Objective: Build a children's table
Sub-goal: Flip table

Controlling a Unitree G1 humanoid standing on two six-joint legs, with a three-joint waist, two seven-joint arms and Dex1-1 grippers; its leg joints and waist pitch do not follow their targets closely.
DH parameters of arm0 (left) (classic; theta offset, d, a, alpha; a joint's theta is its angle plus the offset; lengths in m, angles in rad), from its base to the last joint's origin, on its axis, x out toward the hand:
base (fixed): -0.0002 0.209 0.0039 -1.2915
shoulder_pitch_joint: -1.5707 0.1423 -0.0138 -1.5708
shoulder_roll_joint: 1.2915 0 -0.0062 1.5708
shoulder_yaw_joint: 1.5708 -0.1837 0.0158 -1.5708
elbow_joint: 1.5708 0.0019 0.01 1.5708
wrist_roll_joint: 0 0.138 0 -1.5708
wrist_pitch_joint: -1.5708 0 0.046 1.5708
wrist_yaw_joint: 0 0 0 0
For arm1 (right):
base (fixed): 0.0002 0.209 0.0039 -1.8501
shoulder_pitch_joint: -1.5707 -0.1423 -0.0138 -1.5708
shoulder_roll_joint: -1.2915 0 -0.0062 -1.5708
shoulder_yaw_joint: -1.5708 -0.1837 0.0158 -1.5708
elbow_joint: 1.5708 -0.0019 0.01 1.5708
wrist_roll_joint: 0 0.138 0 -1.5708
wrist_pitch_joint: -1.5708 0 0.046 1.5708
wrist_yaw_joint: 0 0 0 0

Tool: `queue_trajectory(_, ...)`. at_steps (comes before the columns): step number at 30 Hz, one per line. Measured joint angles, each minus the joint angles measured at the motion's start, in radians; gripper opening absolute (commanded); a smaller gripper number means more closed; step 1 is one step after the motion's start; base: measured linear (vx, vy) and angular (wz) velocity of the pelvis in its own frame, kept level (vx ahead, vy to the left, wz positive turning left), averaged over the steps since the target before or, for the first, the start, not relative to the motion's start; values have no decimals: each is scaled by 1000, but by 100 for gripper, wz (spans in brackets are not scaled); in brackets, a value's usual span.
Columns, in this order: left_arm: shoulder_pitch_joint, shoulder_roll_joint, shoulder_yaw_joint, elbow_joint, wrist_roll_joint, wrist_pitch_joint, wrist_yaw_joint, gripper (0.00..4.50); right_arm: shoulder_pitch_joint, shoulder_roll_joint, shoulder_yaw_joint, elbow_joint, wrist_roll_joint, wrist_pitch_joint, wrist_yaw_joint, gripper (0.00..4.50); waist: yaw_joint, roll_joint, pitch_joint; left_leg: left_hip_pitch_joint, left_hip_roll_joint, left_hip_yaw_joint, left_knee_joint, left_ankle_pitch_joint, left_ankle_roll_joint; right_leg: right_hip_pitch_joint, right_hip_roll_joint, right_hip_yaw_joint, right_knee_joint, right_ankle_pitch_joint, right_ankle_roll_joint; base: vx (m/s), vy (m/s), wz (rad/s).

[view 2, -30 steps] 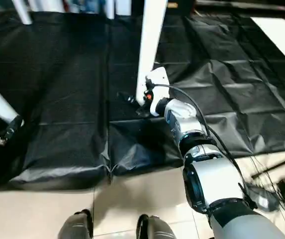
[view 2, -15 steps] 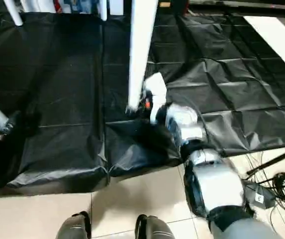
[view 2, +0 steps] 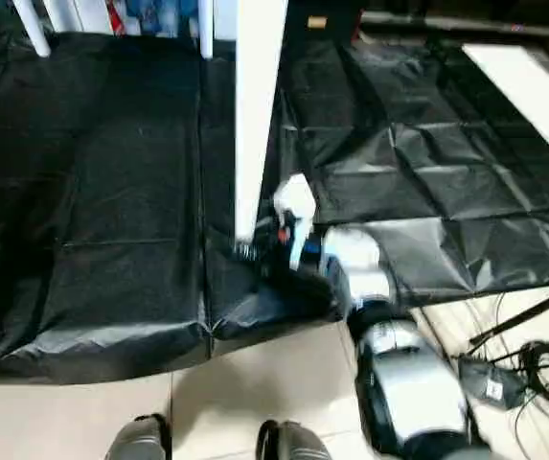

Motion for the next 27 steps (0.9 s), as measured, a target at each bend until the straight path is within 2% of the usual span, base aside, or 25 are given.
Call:
queue_trajectory(4,20,-15,11,0,-34,-13,-14,443,24,18,-16,-23,-29,-105,-182,450,2,-9,-8,0,0,0,1,0,0,1,-1,0,0,2,1,0,0,0)
queue_trajectory(6,42,-22,19,0,-54,-20,-30,443,38,22,-39,-45,-29,-123,-250,450,3,-14,-12,1,0,0,1,0,0,2,-1,0,0,2,1,0,0,0)
queue_trajectory(8,84,-57,23,-14,-80,-42,-62,443,115,31,-66,-138,-19,-141,-288,450,11,-15,-20,4,0,1,2,0,0,6,-1,1,-2,1,2,0,0,0)
queue_trajectory(11,133,-88,26,-29,-100,-60,-91,443,228,38,-68,-247,-18,-137,-287,450,13,-13,-26,7,0,1,0,0,0,14,-1,0,-9,3,6,0,0,0)
queue_trajectory(13,205,-123,25,-84,-120,-76,-112,443,363,43,-69,-385,-16,-116,-288,450,11,-10,-33,16,0,1,-6,-1,1,25,-1,1,-18,3,8,0,0,0)
queue_trajectory(14,235,-141,25,-112,-129,-84,-119,443,422,42,-72,-443,-13,-108,-295,450,11,-10,-35,17,-1,1,-6,-2,2,26,-2,2,-18,0,13,0,0,0)
queue_trajectory(17,280,-166,22,-145,-137,-97,-122,443,497,38,-80,-515,-9,-90,-318,450,9,-10,-35,19,-1,1,-6,-2,2,27,-2,2,-18,-2,16,0,0,0)
queue_trajectory(18,329,-197,0,-225,-147,-101,-117,443,576,37,-88,-639,0,-73,-346,450,10,-10,-37,22,-1,0,-9,-2,1,29,-1,2,-20,-2,17,0,0,0)
queue_trajectory(19,364,-212,-23,-257,-148,-101,-117,443,604,32,-106,-672,5,-67,-359,450,9,-9,-38,31,-2,0,-13,-3,0,36,-1,2,-24,-3,18,0,0,0)
queue_trajectory(21,403,-219,-71,-318,-135,-88,-91,443,661,24,-122,-766,6,-40,-411,450,11,-8,-41,32,-3,-1,-18,-4,-1,38,-1,0,-31,-4,20,0,0,0)
queue_trajectory(22,428,-227,-112,-358,-123,-72,-74,443,695,24,-134,-815,5,-26,-444,450,11,-6,-47,33,-3,-3,-23,-4,-1,40,0,-2,-38,-4,20,0,0,0)
queue_trajectory(24,438,-242,-182,-395,-86,-46,-52,443,736,25,-147,-878,-1,14,-495,450,10,0,-54,33,-4,-5,-28,-4,-1,42,0,-3,-46,-3,21,0,0,0)
queue_trajectory(26,415,-271,-235,-408,-26,-24,-12,443,764,32,-144,-935,-42,86,-547,450,2,3,-57,33,-6,-7,-28,-4,-1,42,1,-4,-52,-3,21,0,0,0)
queue_trajectory(27,374,-308,-254,-395,26,-19,31,443,781,50,-138,-971,-91,151,-599,450,-1,5,-58,32,-7,-11,-28,-4,-1,43,1,-5,-54,-3,22,-54,22,-8)
